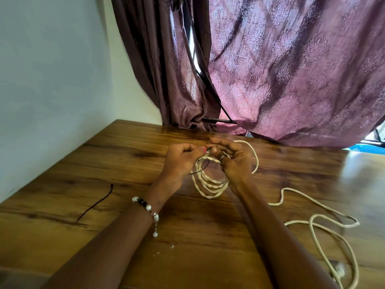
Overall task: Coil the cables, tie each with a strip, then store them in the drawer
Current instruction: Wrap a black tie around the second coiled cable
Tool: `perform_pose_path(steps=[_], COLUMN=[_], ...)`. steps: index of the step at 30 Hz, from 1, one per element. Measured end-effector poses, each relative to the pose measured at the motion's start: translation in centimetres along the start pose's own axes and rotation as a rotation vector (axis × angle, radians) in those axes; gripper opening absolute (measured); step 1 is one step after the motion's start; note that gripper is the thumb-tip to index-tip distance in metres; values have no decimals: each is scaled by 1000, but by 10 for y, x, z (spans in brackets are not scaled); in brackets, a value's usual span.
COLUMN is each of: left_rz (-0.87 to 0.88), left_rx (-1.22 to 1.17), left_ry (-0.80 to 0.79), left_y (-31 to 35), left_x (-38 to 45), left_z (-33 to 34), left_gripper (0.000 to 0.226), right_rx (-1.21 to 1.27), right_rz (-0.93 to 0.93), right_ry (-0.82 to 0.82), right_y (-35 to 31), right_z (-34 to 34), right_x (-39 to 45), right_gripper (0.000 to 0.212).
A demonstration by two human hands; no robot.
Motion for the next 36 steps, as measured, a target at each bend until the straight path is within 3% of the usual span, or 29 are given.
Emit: perform_pose_path(steps=[19,24,36], left_rz=[-9,-12,-146], left_rx=[9,-15,-77], left_ry=[7,-57,-108], left_y=[1,2,-7], left_x=[-1,-2,-1], left_z=[0,2,4], left_gripper=[16,14,16], right_rx=[-23,-83,-220], right_rz=[-8,-18,-49], right_ry=[-16,-3,-28], right_y=[-2,-5,-14], right_z=[2,0,6], right_x=[0,0,0], right_gripper=[27,29,27])
Point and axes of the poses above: each hand's wrist, its own x-axis towards the middle knuckle, its own z-axis out of the palm, y = z × x, the point moved 4 cm from there along x, towards the middle knuckle, and after that the axes turned 11 degrees about -y, right-handed, at the moved point
